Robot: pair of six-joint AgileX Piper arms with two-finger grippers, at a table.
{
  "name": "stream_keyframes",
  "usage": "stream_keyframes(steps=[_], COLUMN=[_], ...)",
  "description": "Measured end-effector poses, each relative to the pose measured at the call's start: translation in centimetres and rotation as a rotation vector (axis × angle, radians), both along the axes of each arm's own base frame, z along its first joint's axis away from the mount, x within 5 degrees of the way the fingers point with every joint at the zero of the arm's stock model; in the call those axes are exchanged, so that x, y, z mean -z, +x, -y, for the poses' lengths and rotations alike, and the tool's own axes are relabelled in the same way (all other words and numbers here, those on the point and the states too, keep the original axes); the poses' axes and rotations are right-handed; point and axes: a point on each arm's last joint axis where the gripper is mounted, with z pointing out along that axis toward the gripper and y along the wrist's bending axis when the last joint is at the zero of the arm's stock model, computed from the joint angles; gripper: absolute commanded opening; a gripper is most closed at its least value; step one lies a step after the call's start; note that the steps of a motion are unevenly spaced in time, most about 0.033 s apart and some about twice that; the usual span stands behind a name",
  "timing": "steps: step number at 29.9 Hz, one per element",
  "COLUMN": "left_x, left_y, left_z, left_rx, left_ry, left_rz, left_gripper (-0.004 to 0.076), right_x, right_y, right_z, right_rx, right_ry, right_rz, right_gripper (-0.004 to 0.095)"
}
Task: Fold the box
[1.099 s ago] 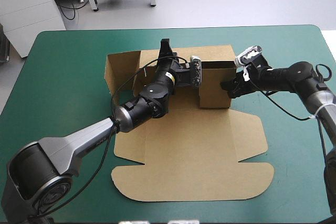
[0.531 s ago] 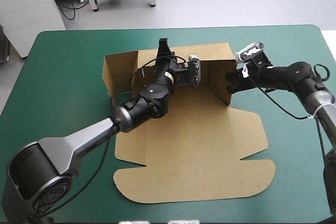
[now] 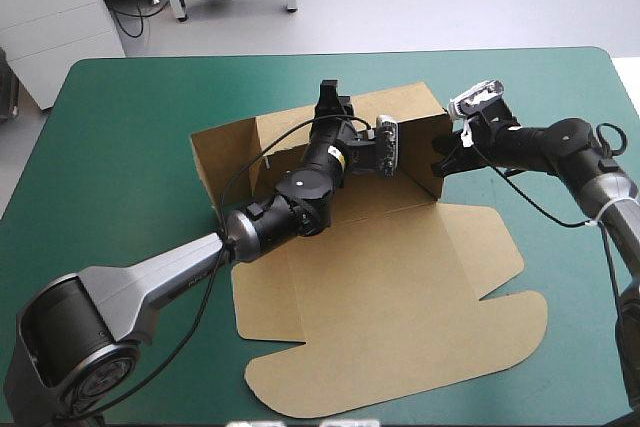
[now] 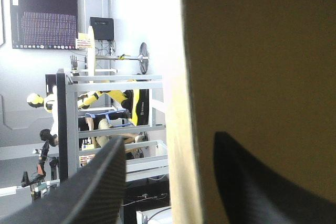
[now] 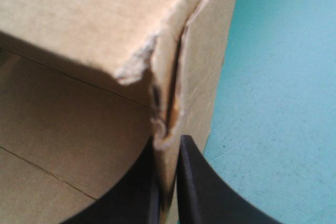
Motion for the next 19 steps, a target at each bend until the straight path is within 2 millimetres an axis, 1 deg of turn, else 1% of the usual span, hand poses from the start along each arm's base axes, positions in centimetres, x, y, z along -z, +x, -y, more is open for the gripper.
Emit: stream_keyframes(steps=[4,8,11,19], left_x=[-0.7,-2.6,-3.4,-3.8], left_y=[-1.3,-3.6,-5.3,-9.1], left_z=[0.3,0.7,1.1,2.9], left_rx=[-0.008,0.014,0.037,0.099], left_ry=[-0.028,-0.104,-0.136,-0.135], left_rz=[-0.011,-0.033,-0.050,-0.081], left_gripper=[0.0487,0.0487,0.0487,0.0481], right_x=[0.0,-0.1,-0.1,-0.1], right_y=[0.1,0.2,0.2,0.3], right_z=[0.1,0.1,0.2,0.2], right_rx=[0.022,0.044,0.061,0.075], right_ry=[0.011,0.017,0.026,0.032], right_rz=[-0.005,-0.003,-0.007,-0.010], right_gripper=[-0.0022,-0.0021,-0.0022,-0.0022])
